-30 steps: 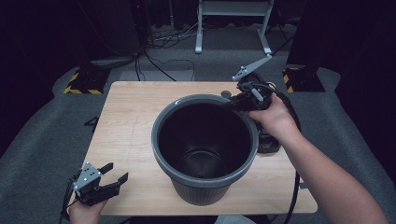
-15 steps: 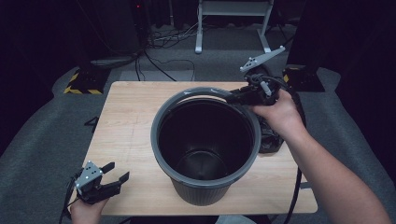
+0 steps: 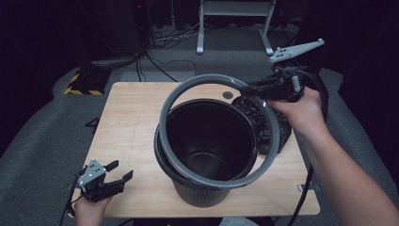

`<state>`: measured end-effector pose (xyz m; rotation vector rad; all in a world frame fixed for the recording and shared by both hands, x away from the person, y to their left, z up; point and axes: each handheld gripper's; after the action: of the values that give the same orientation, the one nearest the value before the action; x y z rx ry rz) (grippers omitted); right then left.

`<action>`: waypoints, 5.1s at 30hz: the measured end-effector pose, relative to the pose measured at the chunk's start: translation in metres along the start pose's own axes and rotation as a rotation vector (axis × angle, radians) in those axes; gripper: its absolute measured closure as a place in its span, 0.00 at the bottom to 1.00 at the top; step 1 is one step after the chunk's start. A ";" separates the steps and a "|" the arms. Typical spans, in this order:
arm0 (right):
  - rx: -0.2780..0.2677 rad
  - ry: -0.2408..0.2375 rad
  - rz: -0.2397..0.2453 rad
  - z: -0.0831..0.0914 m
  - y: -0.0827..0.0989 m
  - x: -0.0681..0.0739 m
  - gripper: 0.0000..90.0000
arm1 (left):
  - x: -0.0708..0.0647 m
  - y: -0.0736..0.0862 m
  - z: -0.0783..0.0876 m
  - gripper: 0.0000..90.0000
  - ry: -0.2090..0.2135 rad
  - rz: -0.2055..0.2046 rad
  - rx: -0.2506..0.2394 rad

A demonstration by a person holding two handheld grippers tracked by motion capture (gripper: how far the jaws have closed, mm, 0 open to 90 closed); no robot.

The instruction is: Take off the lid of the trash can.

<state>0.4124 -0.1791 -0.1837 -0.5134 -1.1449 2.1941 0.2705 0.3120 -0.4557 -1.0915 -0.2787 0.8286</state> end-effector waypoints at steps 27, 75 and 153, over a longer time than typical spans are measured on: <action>-0.077 0.206 -0.163 0.119 0.093 -0.084 0.87 | 0.004 -0.015 -0.034 0.34 0.005 -0.047 0.059; 0.319 0.228 -0.269 0.011 0.353 -0.072 0.87 | 0.012 -0.006 -0.034 0.33 0.023 -0.043 0.043; 0.274 0.274 -0.126 -0.195 0.245 -0.139 0.29 | 0.028 -0.005 -0.020 0.30 0.257 -0.074 -0.109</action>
<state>0.5472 -0.2646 -0.4869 -0.5834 -0.7003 2.0526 0.3035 0.3178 -0.4659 -1.2680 -0.1483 0.6049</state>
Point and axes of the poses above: each handheld gripper's, and its own axes: z roughly backward along the jaws, y roughly out of its underside, x roughly to its left, and after that the axes turned 14 degrees about y, right-handed
